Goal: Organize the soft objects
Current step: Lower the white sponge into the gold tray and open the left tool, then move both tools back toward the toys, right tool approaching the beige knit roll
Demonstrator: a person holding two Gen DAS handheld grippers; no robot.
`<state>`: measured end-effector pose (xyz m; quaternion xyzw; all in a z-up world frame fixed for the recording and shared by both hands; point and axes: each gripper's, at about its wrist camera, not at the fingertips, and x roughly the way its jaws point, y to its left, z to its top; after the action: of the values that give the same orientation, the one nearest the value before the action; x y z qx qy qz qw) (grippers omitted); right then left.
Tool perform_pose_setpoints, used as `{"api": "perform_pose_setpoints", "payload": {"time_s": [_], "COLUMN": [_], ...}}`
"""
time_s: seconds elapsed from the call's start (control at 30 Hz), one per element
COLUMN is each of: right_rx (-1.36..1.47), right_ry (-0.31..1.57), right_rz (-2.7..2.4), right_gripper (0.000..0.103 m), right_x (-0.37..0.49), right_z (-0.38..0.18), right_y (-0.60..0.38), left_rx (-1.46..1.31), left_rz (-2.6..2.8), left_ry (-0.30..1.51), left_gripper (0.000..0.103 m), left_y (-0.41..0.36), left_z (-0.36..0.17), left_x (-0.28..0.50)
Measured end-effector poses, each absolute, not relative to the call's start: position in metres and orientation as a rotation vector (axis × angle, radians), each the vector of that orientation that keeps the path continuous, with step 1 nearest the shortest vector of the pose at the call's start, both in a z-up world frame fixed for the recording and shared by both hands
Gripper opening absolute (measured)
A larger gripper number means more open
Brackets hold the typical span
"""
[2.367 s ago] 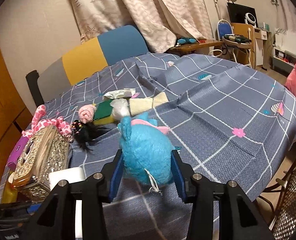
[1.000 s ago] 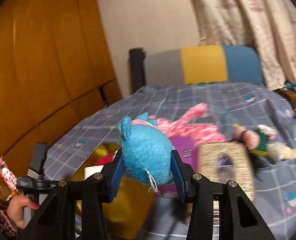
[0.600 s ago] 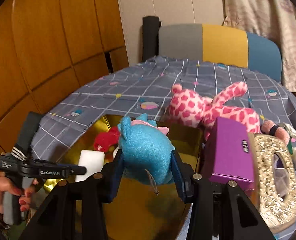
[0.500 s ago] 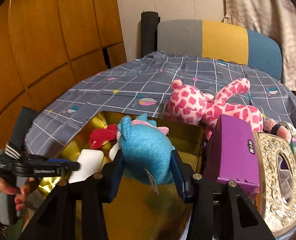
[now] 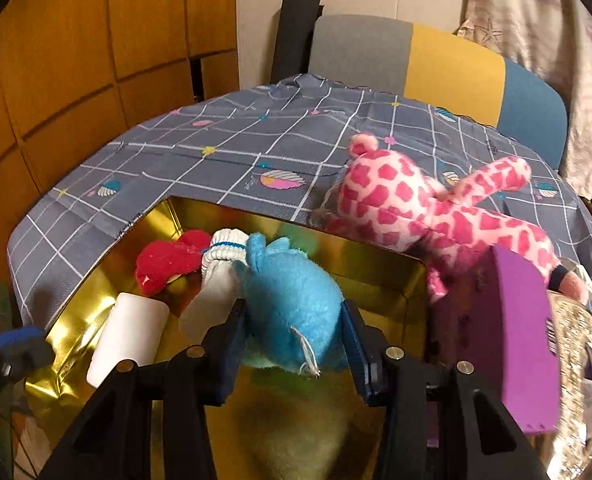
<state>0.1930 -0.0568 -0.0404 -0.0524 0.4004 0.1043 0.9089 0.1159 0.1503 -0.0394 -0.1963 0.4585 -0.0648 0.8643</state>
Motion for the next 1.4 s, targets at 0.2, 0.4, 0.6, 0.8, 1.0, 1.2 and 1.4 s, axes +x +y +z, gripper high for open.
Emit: {"api": "perform_pose_setpoints", "payload": {"time_s": [0.2,0.4,0.6,0.8,1.0,1.2,1.4], "right_rx": [-0.122,-0.058,0.07,0.117,0.15,0.183,0.224], "right_ry": [0.872,0.821,0.776,0.708,0.668,0.619,0.551], "right_rz": [0.295,0.292,0.282,0.269,0.257,0.223,0.122], "right_gripper": [0.064,0.081,0.081,0.081,0.082,0.082,0.082], "right_x": [0.194,0.163,0.134,0.108,0.094,0.081,0.07], "right_z": [-0.05,-0.036,-0.015,0.01,0.024,0.035,0.049], "right_y": [-0.041,-0.056,-0.086,-0.109,-0.127,-0.153,-0.199], "left_rx": [-0.443,-0.486,-0.501,-0.472,-0.462,-0.446,-0.408], "left_rz": [-0.13,-0.15,-0.2,-0.268,-0.346,-0.409,-0.475], "left_ry": [0.969,0.975,0.978,0.98,0.97,0.966,0.946], "left_gripper": [0.043,0.043,0.043,0.043,0.043,0.043,0.043], "left_y": [0.148,0.147,0.133,0.108,0.085,0.066,0.045], "left_z": [-0.043,-0.048,-0.049,-0.047,-0.045,-0.041,-0.035], "left_x": [0.107,0.102,0.097,0.091,0.082,0.076,0.069]}}
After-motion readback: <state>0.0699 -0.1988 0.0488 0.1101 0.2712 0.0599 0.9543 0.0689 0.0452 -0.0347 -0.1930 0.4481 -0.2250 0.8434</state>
